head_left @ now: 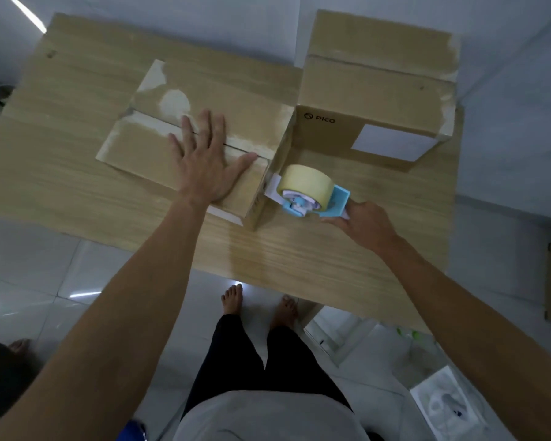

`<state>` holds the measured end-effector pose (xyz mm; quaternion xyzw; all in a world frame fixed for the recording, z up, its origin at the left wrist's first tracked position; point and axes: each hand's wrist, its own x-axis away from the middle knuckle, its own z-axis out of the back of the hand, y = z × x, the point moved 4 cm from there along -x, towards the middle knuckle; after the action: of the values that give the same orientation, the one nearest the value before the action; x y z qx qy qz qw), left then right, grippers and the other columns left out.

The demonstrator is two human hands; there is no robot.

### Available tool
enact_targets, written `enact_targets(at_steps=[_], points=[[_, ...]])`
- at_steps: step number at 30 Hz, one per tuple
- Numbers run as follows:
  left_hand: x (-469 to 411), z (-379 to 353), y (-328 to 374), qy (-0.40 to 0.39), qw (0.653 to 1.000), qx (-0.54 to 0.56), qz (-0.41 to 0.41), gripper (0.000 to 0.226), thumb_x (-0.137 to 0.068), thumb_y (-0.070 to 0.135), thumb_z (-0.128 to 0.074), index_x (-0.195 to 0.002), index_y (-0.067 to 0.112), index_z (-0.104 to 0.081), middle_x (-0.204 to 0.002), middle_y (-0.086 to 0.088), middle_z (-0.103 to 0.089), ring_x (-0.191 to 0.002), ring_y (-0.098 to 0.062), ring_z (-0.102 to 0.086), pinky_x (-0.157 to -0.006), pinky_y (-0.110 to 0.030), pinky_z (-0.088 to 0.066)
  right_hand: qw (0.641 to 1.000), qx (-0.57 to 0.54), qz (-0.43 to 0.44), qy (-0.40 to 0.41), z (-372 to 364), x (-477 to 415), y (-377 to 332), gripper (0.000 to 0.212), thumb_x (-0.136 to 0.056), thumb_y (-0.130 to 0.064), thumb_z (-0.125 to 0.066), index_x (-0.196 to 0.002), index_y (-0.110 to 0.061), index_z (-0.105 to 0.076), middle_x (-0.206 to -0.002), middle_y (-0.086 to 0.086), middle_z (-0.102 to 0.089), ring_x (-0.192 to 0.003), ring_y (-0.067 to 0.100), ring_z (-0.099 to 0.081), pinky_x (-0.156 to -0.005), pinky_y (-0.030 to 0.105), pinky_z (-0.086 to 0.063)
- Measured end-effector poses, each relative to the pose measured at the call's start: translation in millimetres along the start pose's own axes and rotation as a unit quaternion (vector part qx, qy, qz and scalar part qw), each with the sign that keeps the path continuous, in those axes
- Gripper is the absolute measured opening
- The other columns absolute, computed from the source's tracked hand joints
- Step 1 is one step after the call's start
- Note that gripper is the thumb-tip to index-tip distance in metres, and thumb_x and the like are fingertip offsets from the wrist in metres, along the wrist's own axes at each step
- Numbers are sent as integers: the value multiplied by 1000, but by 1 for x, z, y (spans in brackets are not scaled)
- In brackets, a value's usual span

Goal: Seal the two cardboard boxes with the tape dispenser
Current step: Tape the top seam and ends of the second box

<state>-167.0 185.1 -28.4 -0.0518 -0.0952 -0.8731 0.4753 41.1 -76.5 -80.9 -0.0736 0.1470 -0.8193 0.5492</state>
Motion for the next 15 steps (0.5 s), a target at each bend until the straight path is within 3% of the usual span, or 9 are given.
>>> enact_targets(at_steps=[6, 11, 15], points=[[0, 2, -1, 1, 1000, 2, -9, 108, -79, 95, -8, -163, 28, 0, -171, 4, 4, -156, -36, 8, -123, -61, 3, 999, -26, -47, -3, 25, -11, 7, 71, -79, -76, -48, -110, -19, -75, -79, 11, -77, -68, 35, -71, -58, 29, -41], [2, 4, -1, -5, 1000, 4, 0, 108, -79, 95, -4, -163, 28, 1, -171, 5, 6, -156, -34, 10, -122, -63, 4, 995, -83, -61, 10, 49, -14, 4, 65, -82, -77, -45, -106, -25, -75, -85, 2, -77, -74, 25, -72, -63, 36, -53], [18, 9, -6, -17, 999, 17, 27, 109, -79, 95, -3, -163, 26, 2, -171, 1, 6, -156, -37, 10, -121, -65, 2, 981, -157, -112, 17, 71, -11, -12, 38, -89, -61, -63, -103, -27, -73, -87, 1, -77, -82, 22, -72, -73, 40, -56]])
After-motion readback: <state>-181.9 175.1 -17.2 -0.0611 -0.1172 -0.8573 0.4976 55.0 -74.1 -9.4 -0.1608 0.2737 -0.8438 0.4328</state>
